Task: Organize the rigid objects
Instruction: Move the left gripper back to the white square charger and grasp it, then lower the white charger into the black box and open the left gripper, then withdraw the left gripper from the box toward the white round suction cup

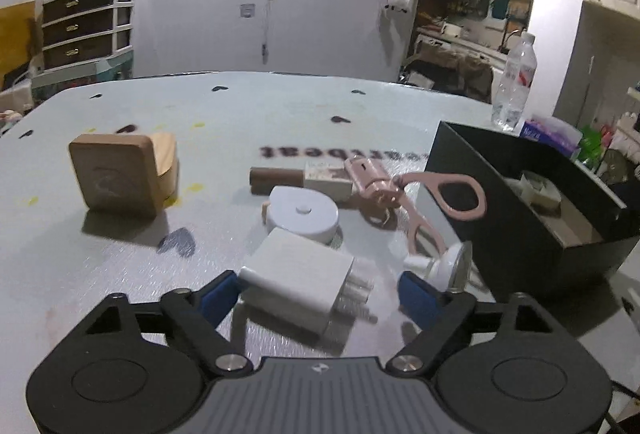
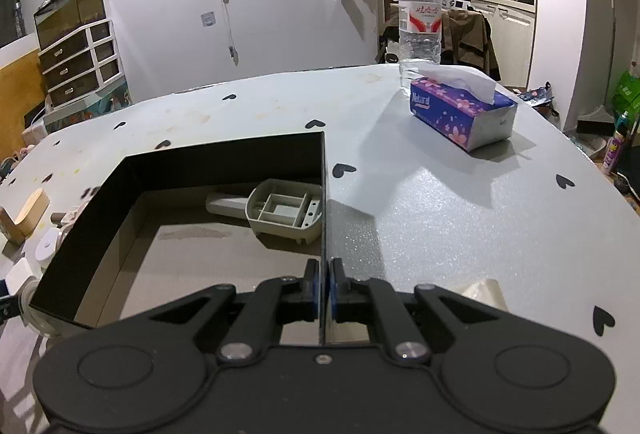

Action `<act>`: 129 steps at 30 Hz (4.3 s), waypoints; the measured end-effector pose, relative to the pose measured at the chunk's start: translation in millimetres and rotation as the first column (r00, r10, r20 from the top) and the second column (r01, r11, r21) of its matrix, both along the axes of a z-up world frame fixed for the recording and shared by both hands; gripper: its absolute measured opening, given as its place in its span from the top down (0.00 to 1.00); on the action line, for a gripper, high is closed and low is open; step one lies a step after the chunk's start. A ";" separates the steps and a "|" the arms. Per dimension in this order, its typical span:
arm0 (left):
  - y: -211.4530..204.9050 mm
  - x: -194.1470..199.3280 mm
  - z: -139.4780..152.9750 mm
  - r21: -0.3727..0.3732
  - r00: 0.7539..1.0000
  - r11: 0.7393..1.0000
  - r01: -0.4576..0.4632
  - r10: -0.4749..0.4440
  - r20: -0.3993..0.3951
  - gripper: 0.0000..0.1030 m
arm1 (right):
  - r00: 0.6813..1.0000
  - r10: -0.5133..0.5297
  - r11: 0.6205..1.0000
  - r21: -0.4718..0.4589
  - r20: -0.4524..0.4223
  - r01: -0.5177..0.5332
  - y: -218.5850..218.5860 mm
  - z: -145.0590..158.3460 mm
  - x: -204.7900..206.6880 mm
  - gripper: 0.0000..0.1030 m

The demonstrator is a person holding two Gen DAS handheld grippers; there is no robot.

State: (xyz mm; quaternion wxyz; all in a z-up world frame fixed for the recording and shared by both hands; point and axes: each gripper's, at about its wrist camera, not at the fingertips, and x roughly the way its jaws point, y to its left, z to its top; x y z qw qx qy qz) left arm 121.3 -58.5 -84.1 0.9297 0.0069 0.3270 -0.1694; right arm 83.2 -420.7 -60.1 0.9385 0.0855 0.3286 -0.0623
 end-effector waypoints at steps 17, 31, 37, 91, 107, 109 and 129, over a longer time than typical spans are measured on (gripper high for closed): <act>-21.0 18.1 -5.8 0.040 0.998 0.997 -0.063 0.063 -0.006 0.25 | 1.000 -0.001 1.000 -0.001 -0.002 0.001 0.4 -0.1 0.3 0.94; -28.4 10.2 -1.6 0.092 0.993 0.989 -0.114 0.115 -0.007 0.34 | 1.000 -0.001 1.000 -0.005 -0.002 0.001 0.7 -0.2 0.2 0.95; -28.1 -1.2 29.3 0.051 0.993 0.993 -0.110 0.107 0.044 0.35 | 1.000 -0.003 1.000 -0.012 -0.002 0.003 0.0 -1.4 -0.7 0.96; -230.0 66.8 24.7 -0.320 0.922 0.935 0.152 -0.251 -0.296 0.20 | 1.000 0.007 1.000 -0.010 0.008 -0.007 0.6 -1.3 -2.1 0.95; -194.7 31.2 61.1 -0.321 0.932 0.925 0.204 -0.284 -0.224 0.03 | 1.000 0.008 1.000 0.001 0.006 -0.008 -1.1 -3.2 -0.7 0.94; -188.4 23.9 68.2 -0.310 0.937 0.925 0.220 -0.289 -0.197 0.00 | 1.000 0.007 1.000 0.002 0.006 -0.007 -1.1 -3.1 -0.6 0.94; -77.8 -9.9 82.8 -0.137 0.999 0.990 0.030 -0.028 0.015 0.00 | 1.000 0.006 1.000 0.001 0.003 -0.006 -1.4 -3.4 -0.8 0.94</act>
